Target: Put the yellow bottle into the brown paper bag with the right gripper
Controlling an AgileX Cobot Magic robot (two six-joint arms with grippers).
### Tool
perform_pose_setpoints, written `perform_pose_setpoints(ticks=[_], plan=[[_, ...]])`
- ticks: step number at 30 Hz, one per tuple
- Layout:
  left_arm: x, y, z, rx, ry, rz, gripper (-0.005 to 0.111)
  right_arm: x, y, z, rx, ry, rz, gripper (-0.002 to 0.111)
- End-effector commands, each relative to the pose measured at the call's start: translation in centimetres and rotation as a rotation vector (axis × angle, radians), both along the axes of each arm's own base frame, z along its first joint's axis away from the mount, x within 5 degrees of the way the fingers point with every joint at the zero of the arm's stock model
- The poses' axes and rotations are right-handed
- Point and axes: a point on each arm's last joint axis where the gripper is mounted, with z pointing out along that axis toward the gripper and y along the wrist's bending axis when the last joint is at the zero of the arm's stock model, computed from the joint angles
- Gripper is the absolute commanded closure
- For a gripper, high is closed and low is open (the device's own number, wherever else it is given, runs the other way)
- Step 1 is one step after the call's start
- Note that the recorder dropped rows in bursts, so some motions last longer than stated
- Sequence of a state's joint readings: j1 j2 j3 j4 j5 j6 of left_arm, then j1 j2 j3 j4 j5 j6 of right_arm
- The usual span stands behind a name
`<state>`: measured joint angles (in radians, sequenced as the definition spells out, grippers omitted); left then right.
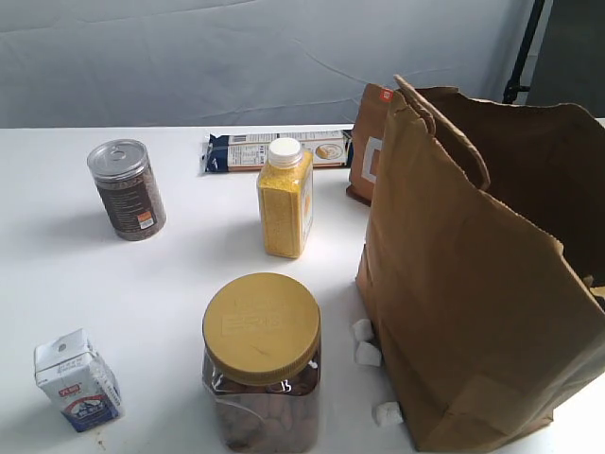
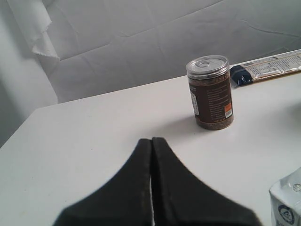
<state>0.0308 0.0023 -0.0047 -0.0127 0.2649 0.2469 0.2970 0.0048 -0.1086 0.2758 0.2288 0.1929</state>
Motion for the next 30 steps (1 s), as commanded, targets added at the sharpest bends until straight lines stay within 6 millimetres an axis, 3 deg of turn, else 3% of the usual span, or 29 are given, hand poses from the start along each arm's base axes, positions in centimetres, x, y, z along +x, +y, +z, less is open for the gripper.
perform_pose_setpoints(ticks=[1, 3, 8, 11, 18, 24, 30], plan=[[0.0, 0.0, -0.1, -0.007, -0.003, 0.001, 0.107, -1.8, -0.5, 5.3, 0.010, -0.090, 0.000, 0.108], [0.0, 0.0, -0.1, -0.007, -0.003, 0.001, 0.107, -3.7, -1.1, 9.6, 0.005, -0.185, -0.003, 0.108], [0.0, 0.0, -0.1, -0.007, -0.003, 0.001, 0.107, -4.5, -0.3, 13.5, -0.050, -0.132, 0.101, 0.108], [0.0, 0.0, -0.1, -0.007, -0.003, 0.001, 0.107, -4.8, 1.1, 15.1, -0.086, -0.139, 0.265, 0.108], [0.0, 0.0, -0.1, -0.007, -0.003, 0.001, 0.107, -2.0, 3.5, 14.5, -0.167, -0.014, 0.579, 0.108], [0.0, 0.0, -0.1, -0.007, -0.003, 0.001, 0.107, 0.0, 5.2, 13.2, -0.293, 0.098, 0.650, 0.108], [0.0, 0.0, -0.1, -0.007, -0.003, 0.001, 0.107, 0.1, 7.8, 12.0, -0.416, 0.144, 0.862, 0.108]])
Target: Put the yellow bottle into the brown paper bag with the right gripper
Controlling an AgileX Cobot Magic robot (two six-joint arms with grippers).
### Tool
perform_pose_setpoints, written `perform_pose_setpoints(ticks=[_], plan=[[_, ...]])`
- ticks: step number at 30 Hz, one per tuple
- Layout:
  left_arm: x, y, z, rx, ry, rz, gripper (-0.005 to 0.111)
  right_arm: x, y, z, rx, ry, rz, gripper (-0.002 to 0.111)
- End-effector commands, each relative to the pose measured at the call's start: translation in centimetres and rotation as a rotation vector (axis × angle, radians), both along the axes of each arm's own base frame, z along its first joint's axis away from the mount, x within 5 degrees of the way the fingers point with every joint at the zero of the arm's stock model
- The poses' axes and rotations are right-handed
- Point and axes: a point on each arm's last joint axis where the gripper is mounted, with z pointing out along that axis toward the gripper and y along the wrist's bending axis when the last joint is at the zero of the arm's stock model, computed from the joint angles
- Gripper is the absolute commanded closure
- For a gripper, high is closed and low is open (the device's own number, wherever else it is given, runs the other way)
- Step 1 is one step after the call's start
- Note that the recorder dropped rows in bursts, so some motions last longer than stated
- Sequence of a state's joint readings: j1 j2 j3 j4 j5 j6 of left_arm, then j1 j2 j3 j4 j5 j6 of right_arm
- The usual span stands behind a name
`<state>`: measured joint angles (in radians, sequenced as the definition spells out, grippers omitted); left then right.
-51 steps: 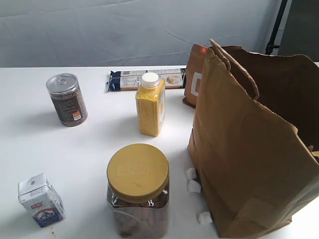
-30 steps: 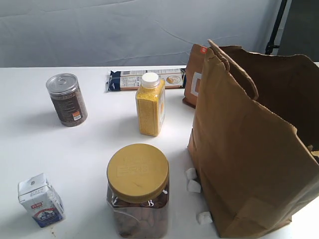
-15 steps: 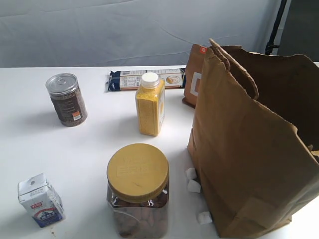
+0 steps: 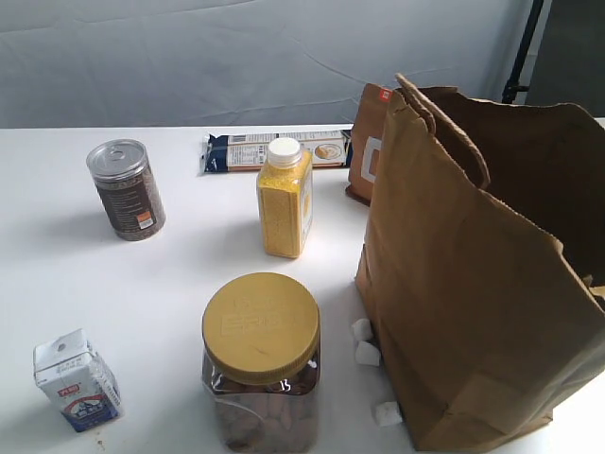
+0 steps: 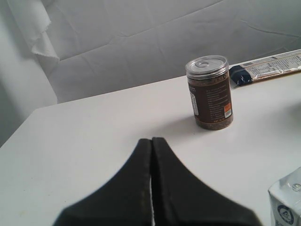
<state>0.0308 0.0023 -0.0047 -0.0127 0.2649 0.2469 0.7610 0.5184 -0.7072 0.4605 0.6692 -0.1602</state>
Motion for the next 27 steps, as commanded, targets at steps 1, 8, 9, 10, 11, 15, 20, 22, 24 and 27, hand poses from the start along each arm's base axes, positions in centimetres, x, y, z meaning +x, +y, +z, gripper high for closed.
perform_pose_setpoints(ticks=[1, 8, 9, 10, 11, 15, 20, 22, 24, 27], plan=[[0.0, 0.0, -0.1, -0.007, -0.003, 0.001, 0.107, -0.3, 2.1, -1.0, -0.118, -0.002, 0.187, 0.108], [0.0, 0.0, -0.1, -0.007, -0.003, 0.001, 0.107, -0.9, 6.5, -2.1, -0.153, 0.011, 0.323, 0.108], [0.0, 0.0, -0.1, -0.007, -0.003, 0.001, 0.107, -0.8, 7.5, -2.3, -0.142, 0.015, 0.323, 0.108], [0.0, 0.0, -0.1, -0.007, -0.003, 0.001, 0.107, -0.9, 8.5, -2.5, -0.127, 0.025, 0.324, 0.108], [0.0, 0.0, -0.1, -0.007, -0.003, 0.001, 0.107, -0.9, 9.5, -2.8, -0.110, 0.037, 0.318, 0.108], [0.0, 0.0, -0.1, -0.007, -0.003, 0.001, 0.107, 0.1, 13.2, -3.7, -0.037, 0.172, 0.231, 0.108], [0.0, 0.0, -0.1, -0.007, -0.003, 0.001, 0.107, 1.7, 18.5, -3.3, -0.034, 0.259, 0.163, 0.108], [0.0, 0.0, -0.1, -0.007, -0.003, 0.001, 0.107, 2.2, 20.6, -3.1, -0.035, 0.286, 0.147, 0.108], [0.0, 0.0, -0.1, -0.007, -0.003, 0.001, 0.107, 2.9, 22.1, -3.5, -0.044, 0.333, 0.111, 0.108], [0.0, 0.0, -0.1, -0.007, -0.003, 0.001, 0.107, 4.5, 23.9, -4.3, -0.056, 0.396, 0.037, 0.108]])
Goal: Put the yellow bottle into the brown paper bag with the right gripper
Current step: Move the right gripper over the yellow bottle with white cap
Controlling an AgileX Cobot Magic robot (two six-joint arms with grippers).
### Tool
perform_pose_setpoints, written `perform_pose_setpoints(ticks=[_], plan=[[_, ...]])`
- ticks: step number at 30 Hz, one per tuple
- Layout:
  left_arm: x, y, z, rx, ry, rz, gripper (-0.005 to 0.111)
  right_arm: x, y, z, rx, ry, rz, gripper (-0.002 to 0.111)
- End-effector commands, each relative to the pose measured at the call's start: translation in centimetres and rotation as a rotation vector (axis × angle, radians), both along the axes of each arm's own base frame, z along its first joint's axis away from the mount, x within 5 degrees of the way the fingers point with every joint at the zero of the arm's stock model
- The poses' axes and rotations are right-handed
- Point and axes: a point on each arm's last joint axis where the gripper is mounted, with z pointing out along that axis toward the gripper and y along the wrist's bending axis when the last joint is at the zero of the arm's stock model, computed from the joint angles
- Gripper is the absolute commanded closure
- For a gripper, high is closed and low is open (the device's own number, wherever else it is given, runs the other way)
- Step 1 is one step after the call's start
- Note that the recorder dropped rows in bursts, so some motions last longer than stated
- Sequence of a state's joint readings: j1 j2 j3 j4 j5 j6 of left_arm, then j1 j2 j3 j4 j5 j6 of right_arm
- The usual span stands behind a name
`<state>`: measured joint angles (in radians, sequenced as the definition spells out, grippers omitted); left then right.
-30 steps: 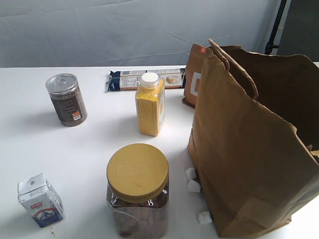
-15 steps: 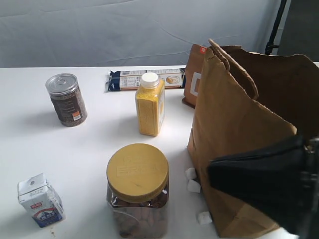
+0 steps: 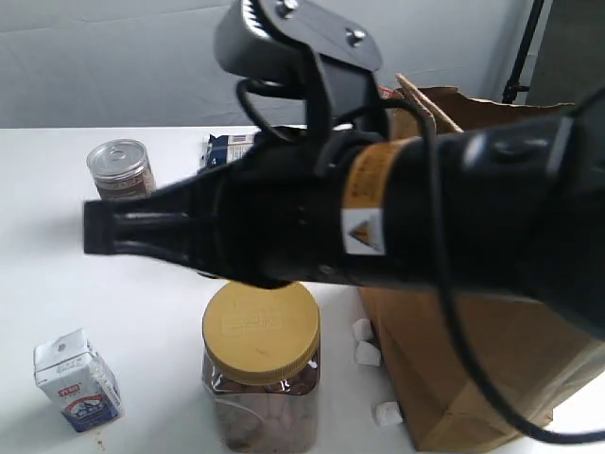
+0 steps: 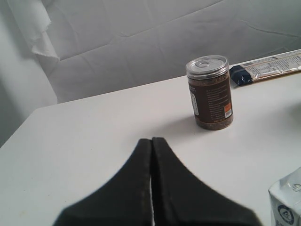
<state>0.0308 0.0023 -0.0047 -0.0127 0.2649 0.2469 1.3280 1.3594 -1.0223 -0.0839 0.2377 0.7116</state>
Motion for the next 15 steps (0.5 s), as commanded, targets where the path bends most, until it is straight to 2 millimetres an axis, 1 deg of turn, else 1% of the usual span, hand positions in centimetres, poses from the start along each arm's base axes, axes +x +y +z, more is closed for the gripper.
perform_pose_setpoints(ticks=[1, 4, 7, 10, 15], plan=[[0.0, 0.0, -0.1, -0.007, -0.003, 0.001, 0.107, 2.7, 2.6, -1.1, -0.041, 0.079, -0.120, 0.108], [0.0, 0.0, -0.1, -0.007, -0.003, 0.001, 0.107, 4.8, 3.3, -1.8, -0.089, 0.130, -0.241, 0.108], [0.0, 0.0, -0.1, -0.007, -0.003, 0.001, 0.107, 6.6, 3.1, -2.1, -0.201, 0.090, -0.363, 0.108], [0.0, 0.0, -0.1, -0.007, -0.003, 0.001, 0.107, 7.8, 2.9, -1.6, -0.270, 0.049, -0.481, 0.108], [0.0, 0.0, -0.1, -0.007, -0.003, 0.001, 0.107, 9.3, 4.2, -0.7, -0.261, 0.038, -0.524, 0.108]])
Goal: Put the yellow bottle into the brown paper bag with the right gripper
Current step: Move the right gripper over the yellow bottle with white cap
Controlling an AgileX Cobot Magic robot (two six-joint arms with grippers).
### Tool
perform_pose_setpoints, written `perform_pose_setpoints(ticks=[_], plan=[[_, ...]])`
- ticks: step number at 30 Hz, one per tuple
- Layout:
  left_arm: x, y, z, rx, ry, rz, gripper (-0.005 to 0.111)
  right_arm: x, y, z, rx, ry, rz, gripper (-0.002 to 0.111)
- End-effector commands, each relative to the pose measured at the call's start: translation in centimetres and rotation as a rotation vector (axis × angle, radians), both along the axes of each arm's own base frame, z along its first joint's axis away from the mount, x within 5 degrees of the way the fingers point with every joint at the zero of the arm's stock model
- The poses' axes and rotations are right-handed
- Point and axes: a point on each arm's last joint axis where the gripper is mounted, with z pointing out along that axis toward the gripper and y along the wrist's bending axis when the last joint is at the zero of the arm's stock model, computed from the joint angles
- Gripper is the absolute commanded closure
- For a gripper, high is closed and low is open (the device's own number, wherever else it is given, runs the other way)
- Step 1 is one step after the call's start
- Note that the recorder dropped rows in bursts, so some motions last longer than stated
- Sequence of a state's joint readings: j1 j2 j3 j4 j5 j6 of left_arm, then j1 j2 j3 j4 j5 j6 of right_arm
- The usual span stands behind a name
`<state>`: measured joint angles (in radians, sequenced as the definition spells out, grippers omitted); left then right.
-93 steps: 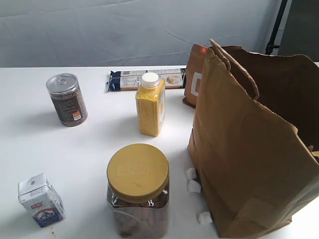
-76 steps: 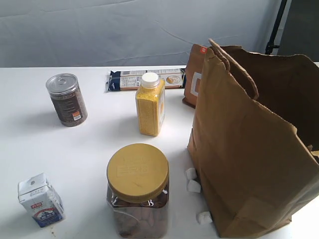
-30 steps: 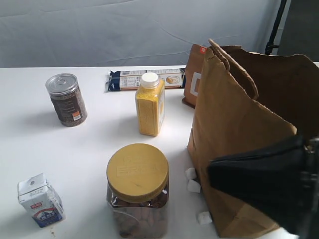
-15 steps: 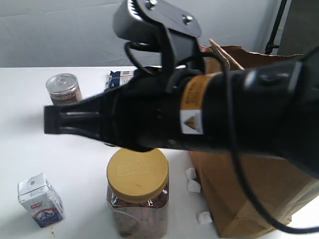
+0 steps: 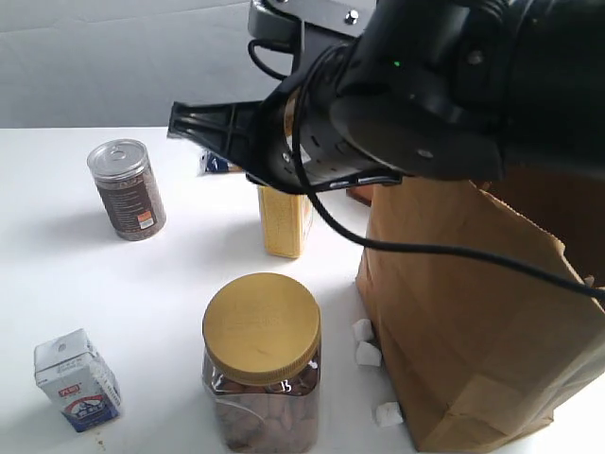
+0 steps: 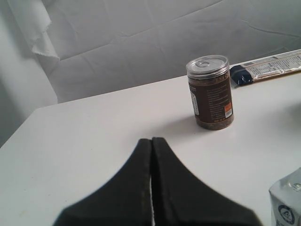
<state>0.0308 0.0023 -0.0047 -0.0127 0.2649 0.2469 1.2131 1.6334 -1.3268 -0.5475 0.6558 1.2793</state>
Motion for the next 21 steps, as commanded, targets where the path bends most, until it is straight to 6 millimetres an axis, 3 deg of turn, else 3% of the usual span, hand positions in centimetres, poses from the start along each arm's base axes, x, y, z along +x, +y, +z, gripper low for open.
perform_pose_setpoints(ticks=[1, 15, 18, 21], plan=[[0.0, 0.0, -0.1, -0.007, -0.003, 0.001, 0.107, 1.7, 0.9, 1.0, -0.011, -0.027, -0.063, 0.108], [0.0, 0.0, -0.1, -0.007, -0.003, 0.001, 0.107, 6.1, 3.6, -1.1, -0.171, 0.102, -0.303, 0.107], [0.0, 0.0, -0.1, -0.007, -0.003, 0.001, 0.107, 6.5, 4.7, -1.8, -0.107, 0.111, -0.266, 0.092], [0.0, 0.0, -0.1, -0.007, -0.003, 0.001, 0.107, 6.9, 5.4, -2.6, -0.083, 0.119, -0.253, 0.063]])
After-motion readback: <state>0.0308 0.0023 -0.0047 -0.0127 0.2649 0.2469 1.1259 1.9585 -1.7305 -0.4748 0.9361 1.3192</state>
